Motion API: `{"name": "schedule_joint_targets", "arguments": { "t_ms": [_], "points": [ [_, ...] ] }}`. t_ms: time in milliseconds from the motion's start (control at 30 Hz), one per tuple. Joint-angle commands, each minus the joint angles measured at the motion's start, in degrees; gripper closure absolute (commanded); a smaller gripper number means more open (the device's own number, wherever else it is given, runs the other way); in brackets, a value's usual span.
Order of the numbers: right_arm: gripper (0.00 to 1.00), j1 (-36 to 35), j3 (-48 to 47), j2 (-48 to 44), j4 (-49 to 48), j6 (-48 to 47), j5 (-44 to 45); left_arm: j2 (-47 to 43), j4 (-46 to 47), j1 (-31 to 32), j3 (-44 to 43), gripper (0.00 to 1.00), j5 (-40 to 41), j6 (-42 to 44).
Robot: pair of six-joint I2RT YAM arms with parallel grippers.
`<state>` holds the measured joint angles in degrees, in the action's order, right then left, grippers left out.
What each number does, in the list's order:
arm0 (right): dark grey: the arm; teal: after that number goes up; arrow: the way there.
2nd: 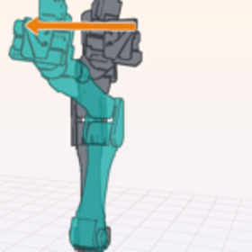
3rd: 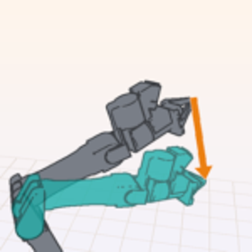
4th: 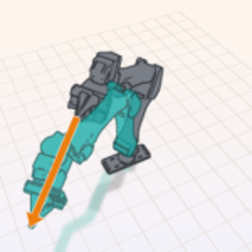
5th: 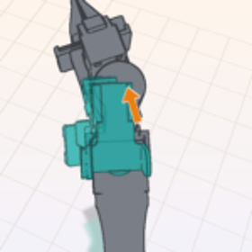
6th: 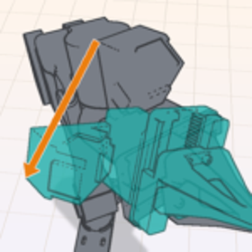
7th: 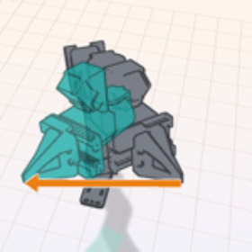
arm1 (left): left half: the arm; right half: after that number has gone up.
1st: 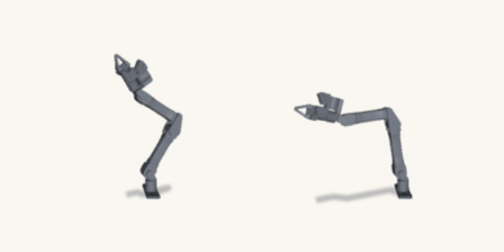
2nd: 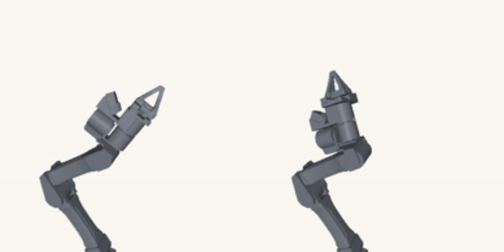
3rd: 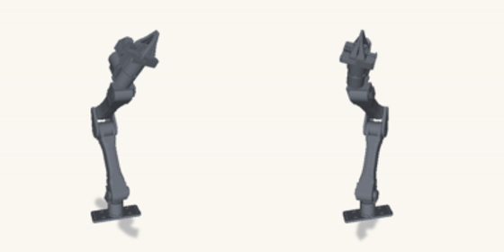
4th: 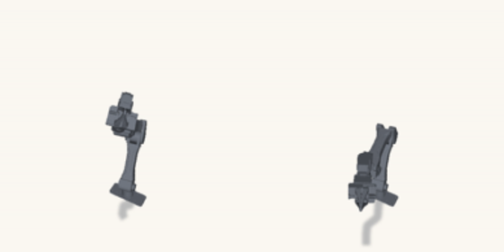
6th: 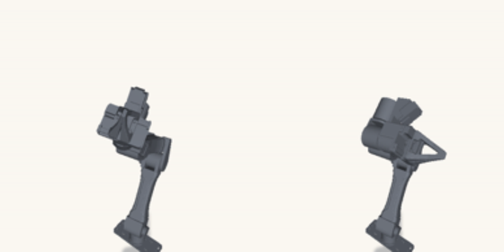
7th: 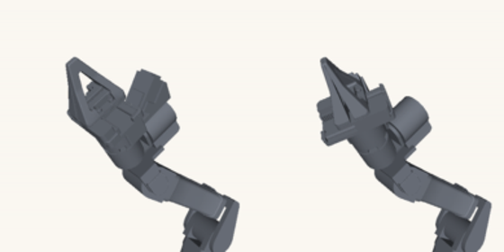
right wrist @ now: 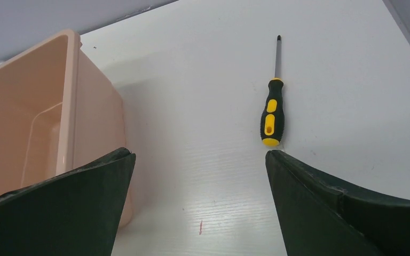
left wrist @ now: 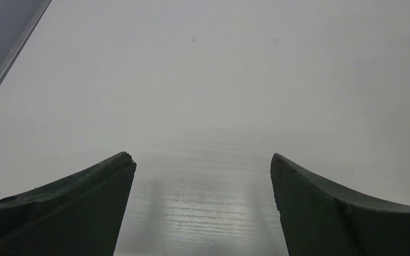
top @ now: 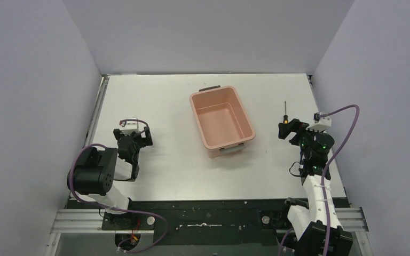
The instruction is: Put the screwdriver in the bin
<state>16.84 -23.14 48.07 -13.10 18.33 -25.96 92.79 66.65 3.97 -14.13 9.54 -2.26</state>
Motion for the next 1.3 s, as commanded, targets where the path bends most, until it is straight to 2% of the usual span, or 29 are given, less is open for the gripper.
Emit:
{"name": "schedule_joint_targets", "arguments": {
  "t_ms": [0,167,300,567,667,867,1100,1200,1267],
  "points": [
    [0.0,0.3,-2.1,-1.7,-1.8,-0.5,-0.4,-0.5,2.6,-0.1,-0.4,0.03,-0.7,0.5],
    [0.0,0.3,-4.6,-0.8,1.8,-0.7,1.3,-0.5,2.6,-0.1,-0.4,0.03,-0.7,0.5],
    [0.0,0.3,-13.0,3.6,11.7,-1.7,8.8,-0.5,2.7,-0.1,-0.4,0.03,-0.7,0.5],
    [0.0,-1.3,-30.2,24.5,29.2,-5.0,14.0,-0.6,2.7,-0.1,-0.4,0.03,-0.7,0.4],
    [0.0,-4.0,-36.0,32.2,33.0,-6.7,20.1,-0.6,2.7,-0.1,-0.4,0.03,-0.7,0.5],
    [0.0,-7.3,-45.8,46.6,36.0,-10.5,23.7,-0.5,2.7,-0.1,-0.4,0.03,-0.7,0.5],
    [0.02,-7.8,-51.8,57.4,36.3,-11.9,23.3,-0.5,2.7,-0.1,-0.4,0.03,-0.7,0.5],
    [0.08,-7.8,-53.0,61.1,36.9,-12.0,22.7,-0.6,2.6,-0.1,-0.4,0.03,-0.7,0.4],
    [0.17,-7.8,-52.9,62.7,37.5,-11.4,22.6,-0.6,2.6,-0.1,-0.4,0.03,-0.7,0.5]
  ]
}}
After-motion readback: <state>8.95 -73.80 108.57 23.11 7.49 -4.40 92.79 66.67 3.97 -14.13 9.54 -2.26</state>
